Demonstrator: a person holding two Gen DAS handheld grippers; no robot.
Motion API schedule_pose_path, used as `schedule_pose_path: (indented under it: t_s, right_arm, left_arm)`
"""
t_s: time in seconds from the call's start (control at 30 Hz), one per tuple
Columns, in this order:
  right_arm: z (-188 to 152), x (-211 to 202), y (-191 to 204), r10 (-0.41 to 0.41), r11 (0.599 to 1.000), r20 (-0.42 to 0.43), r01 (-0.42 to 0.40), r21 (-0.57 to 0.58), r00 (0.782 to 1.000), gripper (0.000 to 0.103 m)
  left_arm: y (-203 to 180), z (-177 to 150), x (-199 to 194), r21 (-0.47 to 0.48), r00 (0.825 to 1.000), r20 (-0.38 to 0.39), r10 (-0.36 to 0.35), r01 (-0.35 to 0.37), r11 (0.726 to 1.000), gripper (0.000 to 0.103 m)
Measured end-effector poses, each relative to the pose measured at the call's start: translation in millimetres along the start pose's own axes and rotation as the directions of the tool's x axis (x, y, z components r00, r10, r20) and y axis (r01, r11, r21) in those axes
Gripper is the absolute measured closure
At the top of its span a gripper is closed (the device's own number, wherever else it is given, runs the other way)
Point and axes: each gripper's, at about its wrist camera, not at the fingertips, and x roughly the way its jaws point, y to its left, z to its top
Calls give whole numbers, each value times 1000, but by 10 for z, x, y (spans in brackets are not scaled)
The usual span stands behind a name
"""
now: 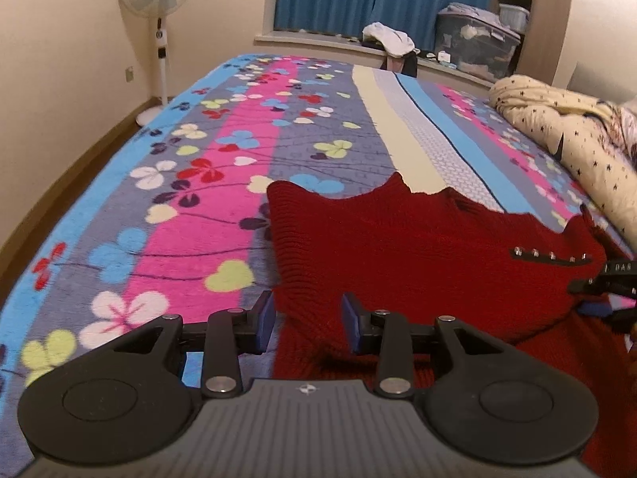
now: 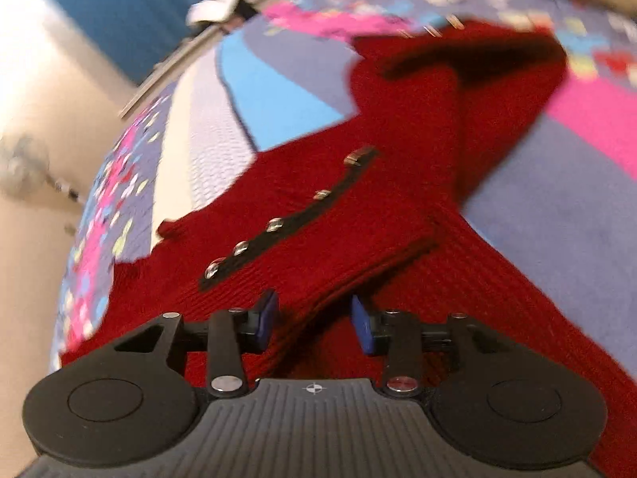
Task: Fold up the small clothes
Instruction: 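Grasp the buttoned sleeve with the right tool and fold it across the body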
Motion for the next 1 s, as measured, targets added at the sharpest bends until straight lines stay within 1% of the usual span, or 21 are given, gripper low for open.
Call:
schedule_pose_path:
  t_s: [0.03, 0.1, 0.17, 0.23, 0.3, 0.37, 0.4, 0.43, 0.47, 0.53, 0.57, 0.6, 0.67, 0.7, 0.73, 0.8, 0.83, 0.87, 0.9, 0.97, 1.0]
  right_arm:
    - [26, 11, -26, 5, 1000, 2, -5, 20, 1000, 65]
    - [32, 4, -24, -10, 1000, 28, 10, 0, 1000, 68]
    - [46, 21, -16, -31, 999, 49, 31, -13, 998, 84]
    - [37, 44, -7, -34, 999, 62, 35, -11, 998, 92]
    - [18, 47, 24, -35, 999, 83, 37, -30, 996, 93]
    - [5, 44, 68, -24, 998, 105, 30, -57, 994, 93]
    - [19, 53, 81, -18, 998, 111, 25, -66, 994, 93]
    - [33, 54, 88, -10, 997, 115, 18, -69, 993, 93]
    - [46, 57, 90, 4, 998, 118, 5, -69, 993, 93]
    - [83, 71, 142, 55, 996, 123, -46, -78, 991, 94]
    - [96, 43, 156, 108, 991, 123, -98, -87, 986, 94]
    - [108, 1, 175, 174, 981, 123, -162, -102, 977, 94]
    - [139, -64, 259, 295, 949, 134, -273, -157, 946, 93]
    - [148, -77, 273, 301, 944, 133, -276, -179, 944, 93]
    - [156, -62, 265, 270, 951, 122, -244, -191, 955, 93]
    - [162, 120, 224, 90, 975, 57, -76, -209, 994, 92]
    - [149, 202, 160, 7, 979, 24, -2, -204, 1000, 89]
    - [142, 236, 65, -15, 986, 7, 16, -165, 1000, 90]
    - [154, 205, 21, 4, 992, 12, -2, -129, 1000, 90]
    - [170, 101, 104, -16, 984, 59, 26, -174, 998, 84]
    - [166, 51, 143, -25, 978, 96, 44, -202, 995, 83]
  left_arm:
    - [22, 19, 63, -17, 1000, -2, -5, 5, 1000, 56]
    - [75, 50, 192, -55, 1000, 0, 3, -3, 998, 47]
    - [133, 78, 328, -99, 1000, 2, 10, -10, 995, 47]
    - [180, 106, 460, -142, 1000, 0, 6, -6, 990, 47]
    - [190, 125, 584, -161, 1000, -4, -5, 4, 987, 47]
    - [162, 128, 694, -147, 1000, -10, -1, 0, 989, 47]
    - [144, 118, 745, -135, 1000, -13, 3, -5, 991, 50]
    - [135, 115, 790, -121, 1000, -14, 4, -6, 993, 63]
    - [137, 128, 815, -102, 1000, -12, 6, -7, 995, 85]
    - [208, 187, 747, -117, 999, 22, 23, -20, 993, 88]
    - [260, 227, 688, -145, 999, 45, 25, -18, 989, 88]
    - [306, 265, 622, -167, 997, 71, 24, -12, 986, 89]
    - [309, 281, 563, -155, 995, 93, 44, -29, 988, 89]
    - [293, 272, 569, -136, 995, 86, 56, -44, 990, 88]
    - [281, 253, 611, -122, 996, 60, 61, -53, 991, 88]
    - [268, 241, 671, -127, 997, -11, 82, -83, 988, 87]
    - [246, 259, 618, -127, 994, -4, 112, -112, 986, 87]
    - [200, 299, 496, -122, 992, 41, 121, -116, 986, 86]
    - [168, 324, 380, -117, 991, 86, 102, -91, 989, 82]
    - [41, 332, 177, -68, 988, 153, 29, -19, 998, 77]
    - [-8, 298, 167, -42, 989, 148, 16, -10, 999, 77]
